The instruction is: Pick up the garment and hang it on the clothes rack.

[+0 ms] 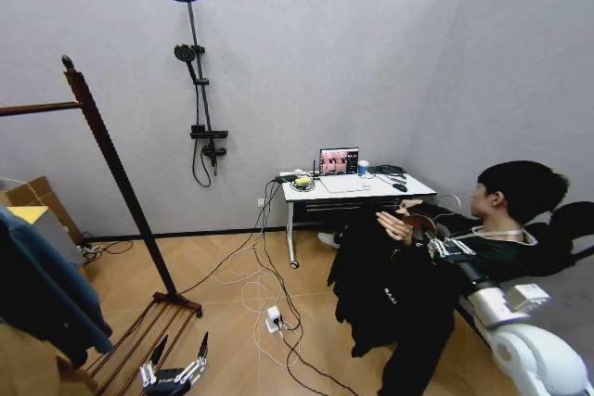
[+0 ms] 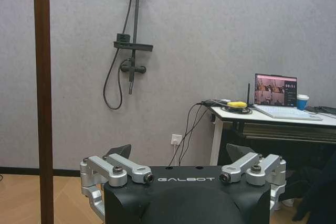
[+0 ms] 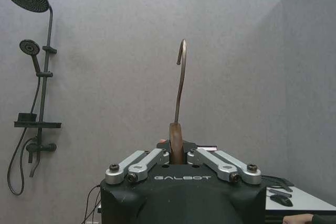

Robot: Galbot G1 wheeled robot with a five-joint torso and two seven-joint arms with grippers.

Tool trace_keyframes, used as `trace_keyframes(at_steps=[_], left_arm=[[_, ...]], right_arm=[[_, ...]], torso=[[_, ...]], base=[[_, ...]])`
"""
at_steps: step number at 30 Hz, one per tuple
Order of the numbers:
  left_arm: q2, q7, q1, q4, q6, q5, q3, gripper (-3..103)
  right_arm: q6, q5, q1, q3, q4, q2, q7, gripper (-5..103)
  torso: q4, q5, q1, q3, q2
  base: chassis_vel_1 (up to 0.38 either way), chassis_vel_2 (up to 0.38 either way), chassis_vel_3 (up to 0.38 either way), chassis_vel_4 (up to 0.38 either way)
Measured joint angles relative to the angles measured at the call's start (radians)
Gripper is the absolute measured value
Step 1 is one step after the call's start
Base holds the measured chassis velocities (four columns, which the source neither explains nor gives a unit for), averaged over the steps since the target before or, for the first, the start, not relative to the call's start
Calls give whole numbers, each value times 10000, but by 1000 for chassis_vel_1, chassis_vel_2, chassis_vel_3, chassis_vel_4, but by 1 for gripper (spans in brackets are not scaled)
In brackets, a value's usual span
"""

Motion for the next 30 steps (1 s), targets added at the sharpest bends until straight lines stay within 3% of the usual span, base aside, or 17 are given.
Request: trace_keyframes(at_steps=[11,13,14,18,30], left_arm=[[0,0,0,0,0,0,0,100],[0,0,0,0,1,0,0,100],[0,1,0,0,0,0,0,100],[0,0,0,0,0,0,0,100],[0,1,0,0,0,0,0,100]], right_arm=[[242,267,-404,-29,787,300,301,9],[276,315,-464,-238,1070,465,483,9],[313,370,-349,-562,1261,485,1081,9],[171,378,-239,-650,1255,454,1375,9],[140,174,-297,-809,1187,594,1094,9]], torso=[[-3,0,0,0,0],[-2,0,0,0,0],[-1,0,0,0,0],[0,-1,0,0,0],[0,0,-5,-1,2]], base=[[0,0,0,0],[0,0,0,0],[0,0,0,0],[0,0,0,0],[-9,7,10,-11]])
